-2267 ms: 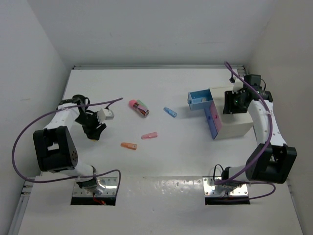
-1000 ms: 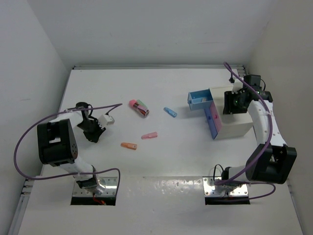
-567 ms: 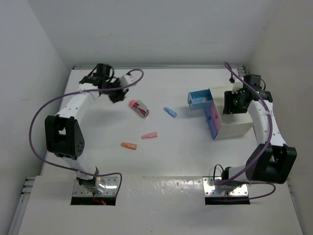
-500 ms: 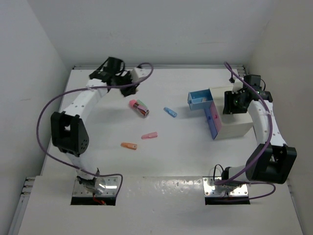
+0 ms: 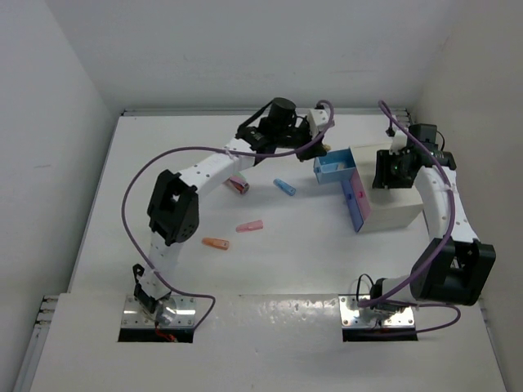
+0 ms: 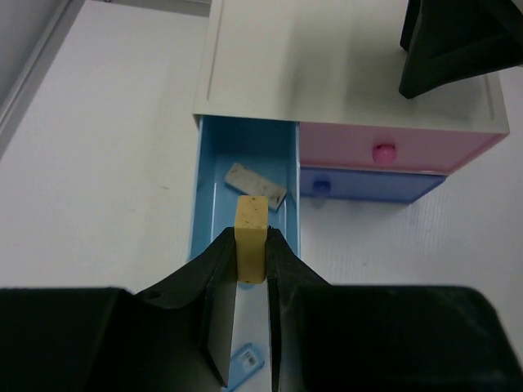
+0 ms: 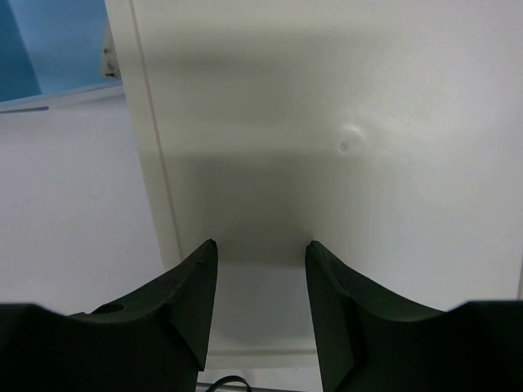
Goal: Sort the stationery into containers
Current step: Place the stationery in the drawer.
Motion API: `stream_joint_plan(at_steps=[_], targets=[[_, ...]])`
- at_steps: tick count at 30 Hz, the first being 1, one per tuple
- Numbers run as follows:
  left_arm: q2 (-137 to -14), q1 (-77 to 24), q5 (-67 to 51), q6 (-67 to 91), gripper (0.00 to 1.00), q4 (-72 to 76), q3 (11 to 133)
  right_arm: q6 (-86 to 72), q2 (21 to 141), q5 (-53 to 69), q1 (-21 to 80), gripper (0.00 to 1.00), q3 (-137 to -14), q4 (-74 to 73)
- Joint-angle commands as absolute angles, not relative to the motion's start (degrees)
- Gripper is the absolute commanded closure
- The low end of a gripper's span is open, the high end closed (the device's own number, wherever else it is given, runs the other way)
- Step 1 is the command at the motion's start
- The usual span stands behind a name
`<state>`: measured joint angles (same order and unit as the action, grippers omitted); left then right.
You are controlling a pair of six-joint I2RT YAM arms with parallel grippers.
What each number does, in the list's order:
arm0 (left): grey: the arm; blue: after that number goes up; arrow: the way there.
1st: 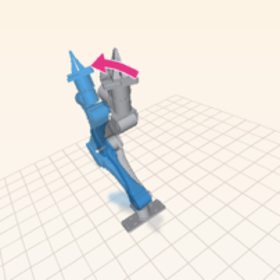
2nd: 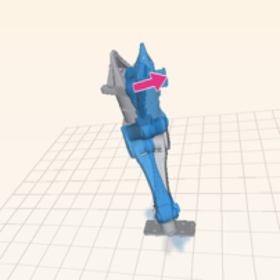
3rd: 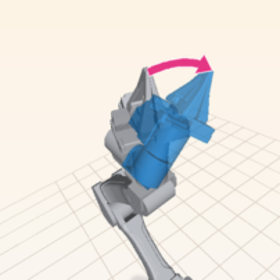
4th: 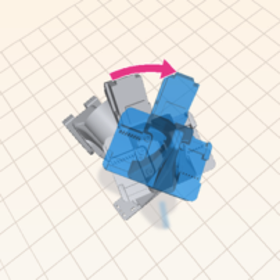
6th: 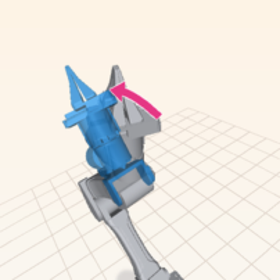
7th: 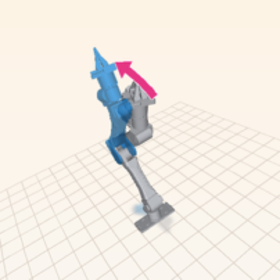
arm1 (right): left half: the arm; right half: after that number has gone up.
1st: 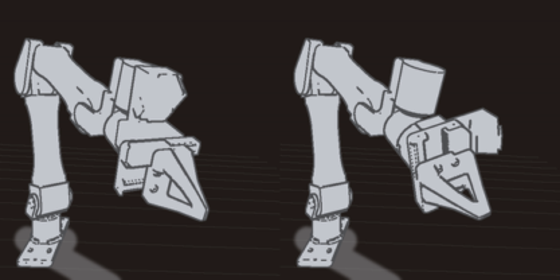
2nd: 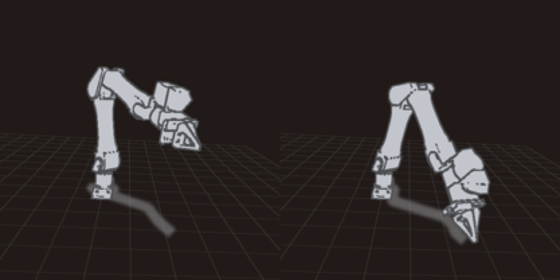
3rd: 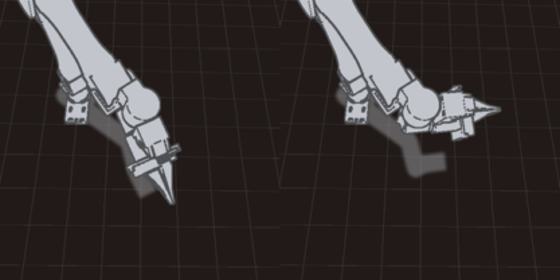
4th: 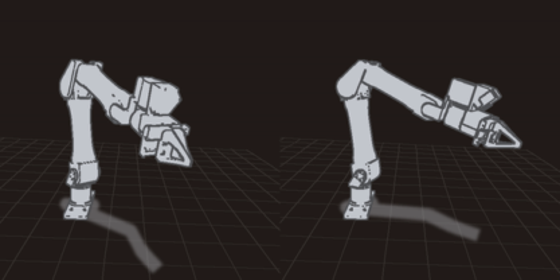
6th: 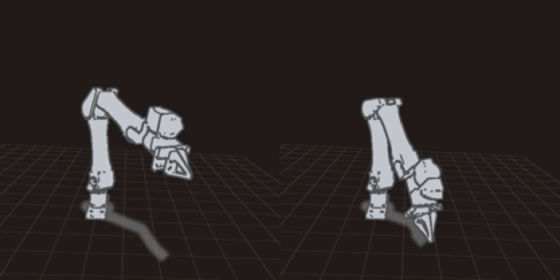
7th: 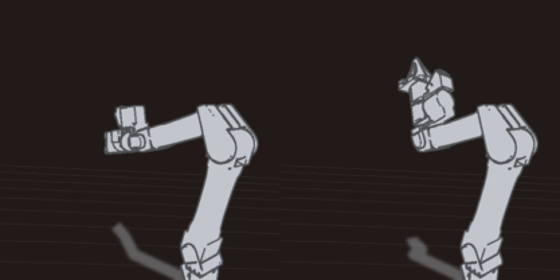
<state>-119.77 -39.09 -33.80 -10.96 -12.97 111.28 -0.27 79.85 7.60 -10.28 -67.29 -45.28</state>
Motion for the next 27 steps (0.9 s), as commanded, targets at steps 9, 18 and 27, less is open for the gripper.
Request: stream_joint_plan(at_steps=[9, 18, 27], targets=[[-127.1, -42.0, -32.6, -5.9, 1.00, -1.1, 116.4, -3.5, 81.6, 8.9, -10.5, 0.53, -67.4, -45.9], [-127.7, -41.8, -30.7, -5.6, 0.41, -1.3, 119.3, -3.7, 82.1, 9.0, -10.4, 0.52, -67.9, -45.5], [-114.7, -38.2, -30.9, 4.9, 0.62, 4.5, 104.4, -5.3, 83.8, 8.6, -9.1, 0.53, -70.3, -42.5]])
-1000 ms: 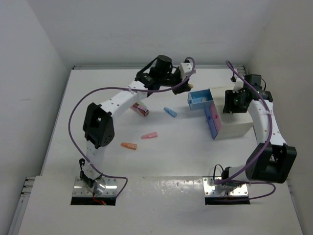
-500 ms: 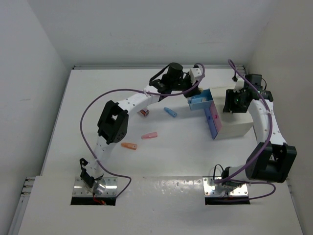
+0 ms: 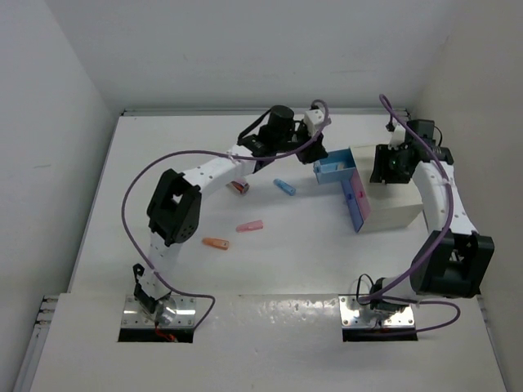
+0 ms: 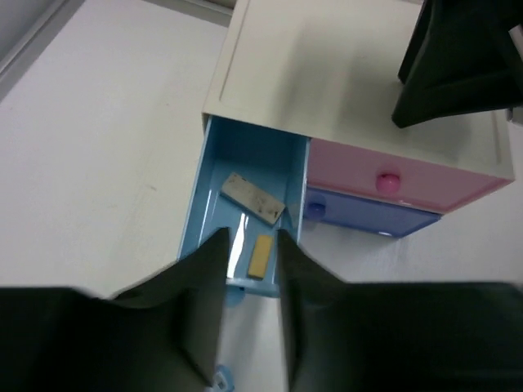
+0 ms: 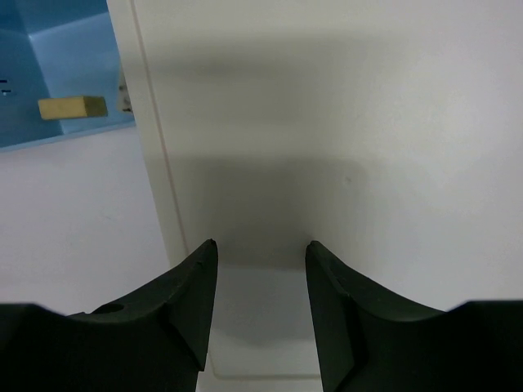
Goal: Sort the stationery into containers
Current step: Place the stationery in the drawer, then close the drawer in the storage box.
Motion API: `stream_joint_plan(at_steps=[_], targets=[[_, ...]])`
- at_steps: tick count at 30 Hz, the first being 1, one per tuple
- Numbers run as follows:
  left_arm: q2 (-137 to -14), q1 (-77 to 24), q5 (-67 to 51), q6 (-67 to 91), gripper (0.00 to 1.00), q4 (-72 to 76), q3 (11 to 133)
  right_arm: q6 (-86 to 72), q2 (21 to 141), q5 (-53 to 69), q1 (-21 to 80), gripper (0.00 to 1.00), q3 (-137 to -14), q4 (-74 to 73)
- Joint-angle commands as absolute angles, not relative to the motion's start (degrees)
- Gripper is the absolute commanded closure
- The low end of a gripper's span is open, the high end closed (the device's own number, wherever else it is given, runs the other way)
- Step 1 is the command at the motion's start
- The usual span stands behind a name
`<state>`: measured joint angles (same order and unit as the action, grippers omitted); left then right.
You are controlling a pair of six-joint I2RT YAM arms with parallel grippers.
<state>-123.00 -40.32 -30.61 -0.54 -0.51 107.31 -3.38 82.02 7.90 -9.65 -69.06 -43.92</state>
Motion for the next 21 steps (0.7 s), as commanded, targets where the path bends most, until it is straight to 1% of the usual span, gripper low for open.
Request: stream_joint_plan(at_steps=[1, 3, 4, 6, 8, 10, 13, 14, 16, 18, 21], targets=[[-113.1, -38.1, -30.7, 6.1, 0.71, 4.1, 102.4, -5.6, 83.9, 8.6, -9.1, 0.53, -70.5, -41.5], [-112.1, -37.8, -30.4, 6.7, 0.80, 2.7, 101.5, -6.1, 84.4, 8.2, -8.9, 0.53, -70.8, -40.7], [-111.0, -37.9, -29.6, 7.0, 0.87, 1.9, 100.7, -6.2, 84.7, 7.8, -8.7, 0.53, -71.2, -40.2], [-110.1, -38.0, -29.0, 8.2, 0.95, 1.3, 99.4, -6.5, 85.8, 7.5, -8.6, 0.53, -71.6, -40.2], [-109.4, -38.1, -27.2, 10.1, 1.00, 0.1, 97.7, -6.8, 86.4, 7.1, -8.5, 0.53, -71.9, -39.6], [-109.6, -38.0, -26.0, 12.0, 1.00, -3.2, 96.8, -6.9, 86.6, 6.9, -8.4, 0.53, -71.8, -38.7], [-109.5, -37.4, -25.6, 17.0, 1.00, -2.6, 93.1, -7.2, 87.2, 6.2, -8.0, 0.53, -72.1, -38.0], [-109.7, -37.4, -23.2, 18.8, 1.00, -2.9, 92.4, -7.3, 87.3, 6.1, -7.7, 0.53, -72.4, -37.9], [-110.7, -37.3, -23.0, 21.4, 1.00, -3.1, 92.2, -7.6, 87.9, 6.0, -7.5, 0.53, -72.9, -37.9], [-111.1, -37.7, -18.4, 24.4, 1.00, -4.2, 92.5, -7.8, 88.2, 5.6, -7.1, 0.53, -73.1, -37.8], [-112.5, -37.8, -16.4, 27.6, 1.00, -4.6, 93.3, -8.0, 88.9, 5.5, -6.9, 0.53, -73.4, -37.9]])
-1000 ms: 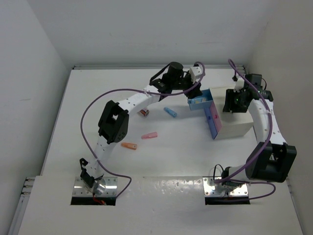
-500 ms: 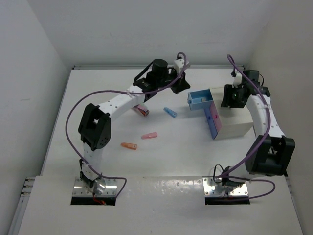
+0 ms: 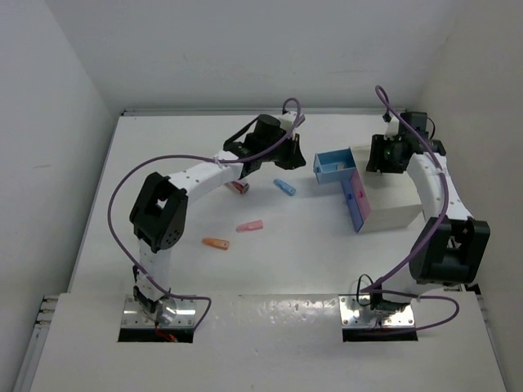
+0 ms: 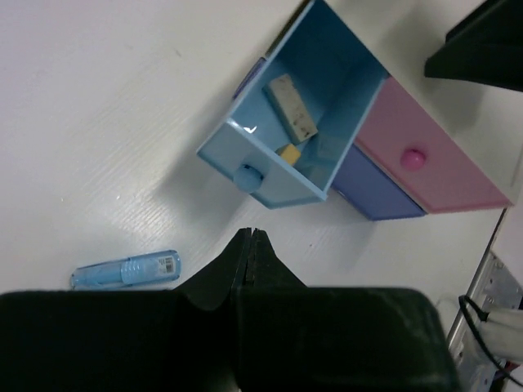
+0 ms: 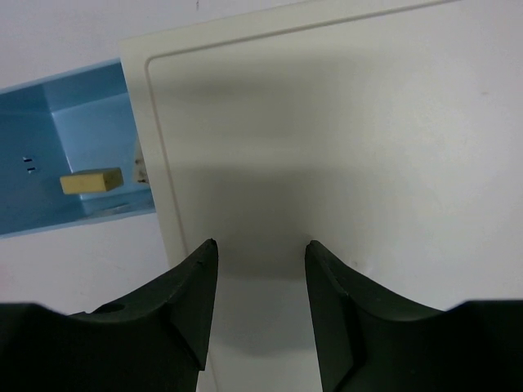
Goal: Sort the stationery into containers
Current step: Close the drawer in the storage box.
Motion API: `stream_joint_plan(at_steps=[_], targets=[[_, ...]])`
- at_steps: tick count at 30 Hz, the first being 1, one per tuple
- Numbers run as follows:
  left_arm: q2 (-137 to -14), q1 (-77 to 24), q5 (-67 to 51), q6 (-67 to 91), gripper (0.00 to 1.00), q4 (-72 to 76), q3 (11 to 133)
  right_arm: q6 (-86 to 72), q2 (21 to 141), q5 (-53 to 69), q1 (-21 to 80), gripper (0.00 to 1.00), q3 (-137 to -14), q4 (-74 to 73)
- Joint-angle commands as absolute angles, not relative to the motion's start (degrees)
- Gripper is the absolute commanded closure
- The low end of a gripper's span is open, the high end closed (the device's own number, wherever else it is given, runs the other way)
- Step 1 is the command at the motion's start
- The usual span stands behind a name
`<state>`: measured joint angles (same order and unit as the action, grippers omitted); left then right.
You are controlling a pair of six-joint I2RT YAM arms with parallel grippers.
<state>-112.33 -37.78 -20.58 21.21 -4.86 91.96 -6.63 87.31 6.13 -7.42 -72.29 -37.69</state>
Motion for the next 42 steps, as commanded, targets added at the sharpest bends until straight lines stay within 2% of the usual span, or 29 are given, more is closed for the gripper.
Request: stream_joint_plan(at_steps=[1, 7, 13, 42], targets=[[-112.8, -37.8, -16.1, 28.3, 1.00, -4.5, 93.4, -7.9, 88.9, 5.6, -6.8, 0.53, -73.4, -37.8], [-117.1, -38.1, -15.3, 32.0, 1.00, -4.2, 96.7, -8.0, 89.6, 6.5, -6.7, 0.53, -73.1, -38.2], [-121.4, -38.2, -19.6, 35.2, 1.00, 1.3, 98.6, -7.9, 90.0, 7.3, -6.5, 0.53, -73.0, -38.7], [-129.9, -40.3, -27.2, 36.8, 1.00, 13.7, 104.6, -6.3, 94.0, 9.4, -4.7, 0.54, -74.2, -41.2]])
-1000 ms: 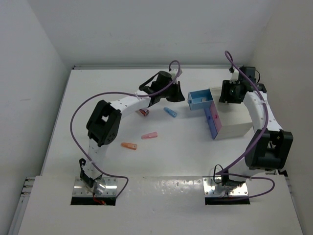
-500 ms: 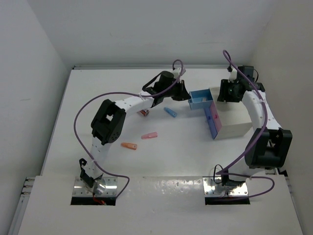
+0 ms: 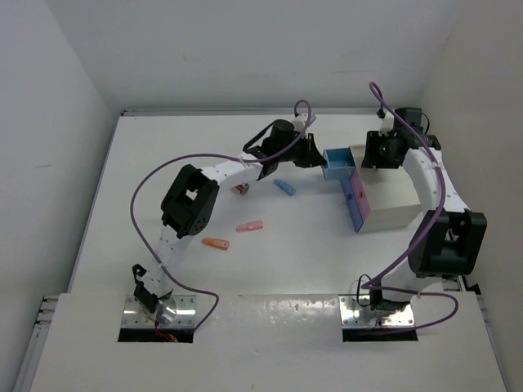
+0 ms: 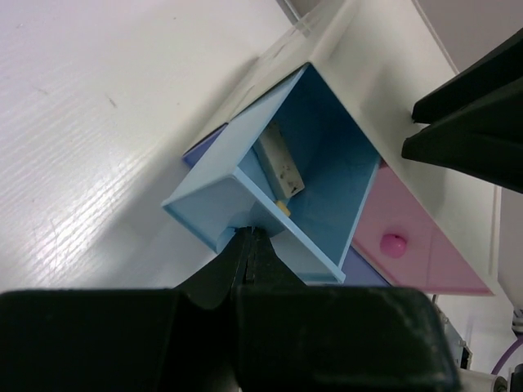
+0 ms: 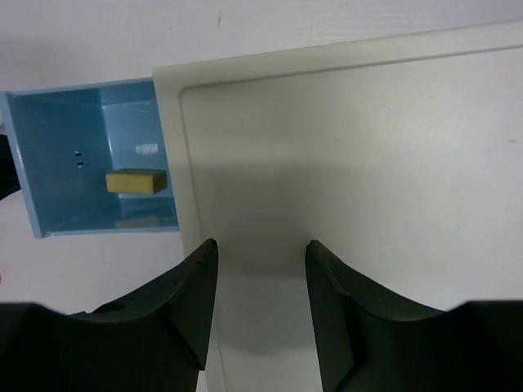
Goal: Sort the stationery into containers
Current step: Close the drawer in the storage box.
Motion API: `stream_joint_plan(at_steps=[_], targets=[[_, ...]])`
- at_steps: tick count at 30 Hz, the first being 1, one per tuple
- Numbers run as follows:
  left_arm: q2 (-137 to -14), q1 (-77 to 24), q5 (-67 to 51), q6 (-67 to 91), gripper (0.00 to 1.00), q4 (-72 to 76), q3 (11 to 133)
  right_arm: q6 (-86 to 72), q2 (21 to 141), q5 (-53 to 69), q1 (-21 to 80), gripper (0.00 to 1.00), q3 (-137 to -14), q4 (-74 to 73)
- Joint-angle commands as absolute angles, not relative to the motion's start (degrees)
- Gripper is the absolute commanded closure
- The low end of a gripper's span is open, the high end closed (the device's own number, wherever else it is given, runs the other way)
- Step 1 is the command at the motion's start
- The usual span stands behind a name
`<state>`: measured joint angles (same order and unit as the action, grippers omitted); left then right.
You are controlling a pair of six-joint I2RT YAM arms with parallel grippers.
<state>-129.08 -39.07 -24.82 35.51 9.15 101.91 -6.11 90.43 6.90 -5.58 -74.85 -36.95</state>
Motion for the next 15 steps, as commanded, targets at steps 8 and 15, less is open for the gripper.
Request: stream_joint_plan(at_steps=[8, 15], targets=[[-132.1, -40.6, -28.9, 39.3, 1.00, 19.1, 105.5, -6.4, 95.1, 10.1, -4.3, 0.54, -74.3, -41.4], [-134.5, -41.4, -30.8, 42.2, 1.00, 24.2, 106.1, -6.2, 95.6, 10.4, -4.2, 0.54, -74.2, -41.2]])
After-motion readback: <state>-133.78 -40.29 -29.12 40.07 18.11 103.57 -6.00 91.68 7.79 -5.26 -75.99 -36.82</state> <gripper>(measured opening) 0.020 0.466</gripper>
